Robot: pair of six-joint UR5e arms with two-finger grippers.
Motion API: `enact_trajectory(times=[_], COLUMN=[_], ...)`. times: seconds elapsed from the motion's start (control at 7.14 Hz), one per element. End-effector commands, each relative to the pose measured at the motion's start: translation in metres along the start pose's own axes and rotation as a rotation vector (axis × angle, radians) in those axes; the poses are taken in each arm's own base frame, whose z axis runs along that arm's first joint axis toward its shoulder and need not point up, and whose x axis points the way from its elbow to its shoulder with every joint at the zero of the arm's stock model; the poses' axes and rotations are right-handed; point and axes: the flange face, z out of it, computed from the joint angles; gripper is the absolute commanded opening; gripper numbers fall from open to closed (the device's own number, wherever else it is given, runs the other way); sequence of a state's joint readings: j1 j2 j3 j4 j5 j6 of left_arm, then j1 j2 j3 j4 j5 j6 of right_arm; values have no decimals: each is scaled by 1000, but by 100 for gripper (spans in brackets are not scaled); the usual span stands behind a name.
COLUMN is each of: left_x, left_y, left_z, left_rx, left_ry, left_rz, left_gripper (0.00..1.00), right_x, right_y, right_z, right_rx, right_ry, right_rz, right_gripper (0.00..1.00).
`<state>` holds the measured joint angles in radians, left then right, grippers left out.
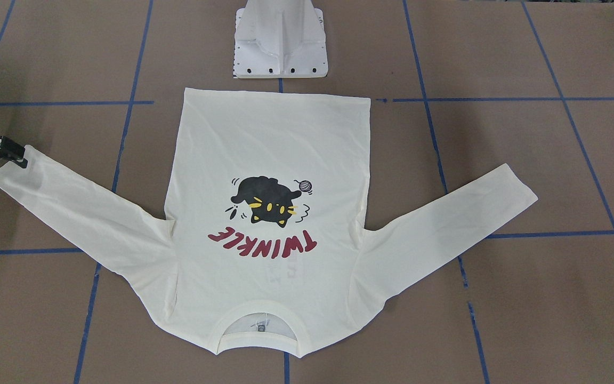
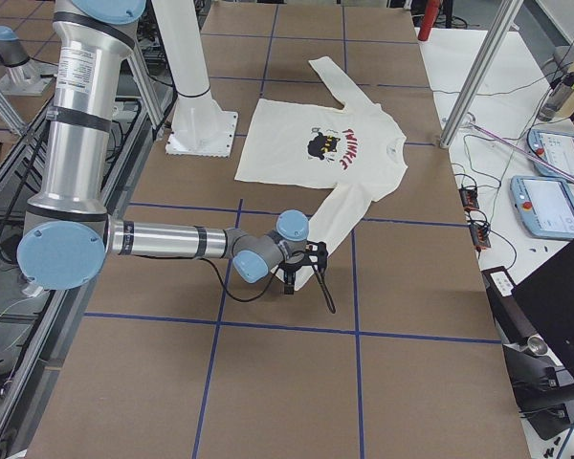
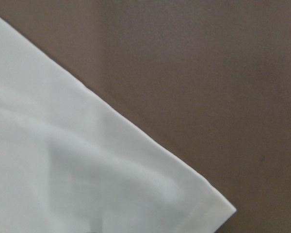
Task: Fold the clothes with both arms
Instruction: 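Lower the right gripper onto the sleeve cuff nearest it and grasp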
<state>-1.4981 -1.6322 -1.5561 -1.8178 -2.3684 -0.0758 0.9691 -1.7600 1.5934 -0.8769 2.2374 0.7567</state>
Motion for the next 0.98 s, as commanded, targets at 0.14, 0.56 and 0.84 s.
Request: enact_trajectory(times=[0.14,0.56,0.84], left_x=[1,3,4], left_y=[0,-1,-1], left_z=[-1,-3,-3], left_rx=[2,5,6], left_ry=[2,6,8], left_rz=[-3,-1,0], left_gripper=[100,100,100], right_x=[4,8,7], right_y=[7,8,8], right_z=[9,11,11], right_rx=[-24,-29,-30], right_ry=[13,20,21], right_rz=[2,9,11], right_gripper=[100,88,41])
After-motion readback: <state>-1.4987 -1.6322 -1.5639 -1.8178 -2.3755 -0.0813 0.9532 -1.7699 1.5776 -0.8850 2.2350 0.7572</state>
